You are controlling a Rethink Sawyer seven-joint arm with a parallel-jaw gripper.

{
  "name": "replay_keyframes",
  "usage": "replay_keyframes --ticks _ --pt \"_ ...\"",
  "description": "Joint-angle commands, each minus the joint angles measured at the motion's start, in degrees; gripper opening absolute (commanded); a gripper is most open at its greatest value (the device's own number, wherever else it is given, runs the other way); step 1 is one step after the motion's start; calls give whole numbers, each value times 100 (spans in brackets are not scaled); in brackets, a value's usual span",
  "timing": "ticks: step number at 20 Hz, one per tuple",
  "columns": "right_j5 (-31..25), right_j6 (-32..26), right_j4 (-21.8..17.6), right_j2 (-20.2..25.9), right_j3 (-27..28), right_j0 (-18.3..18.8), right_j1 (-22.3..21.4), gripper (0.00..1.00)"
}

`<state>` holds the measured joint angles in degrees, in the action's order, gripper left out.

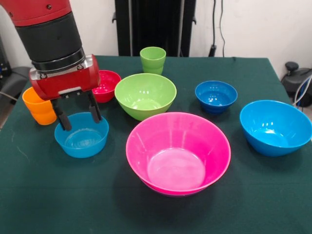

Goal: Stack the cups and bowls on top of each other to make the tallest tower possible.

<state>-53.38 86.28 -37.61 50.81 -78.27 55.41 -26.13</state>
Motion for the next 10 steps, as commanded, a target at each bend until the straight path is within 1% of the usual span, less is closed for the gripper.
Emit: replay_keyframes --ticks 1,5,10 --pt "-191 -1576 -556 -401 61 -236 208 100" --pt "96 -1308 -629 -513 -160 -188 260 100" --pt "250 -1030 -716 -660 -316 -209 287 100"
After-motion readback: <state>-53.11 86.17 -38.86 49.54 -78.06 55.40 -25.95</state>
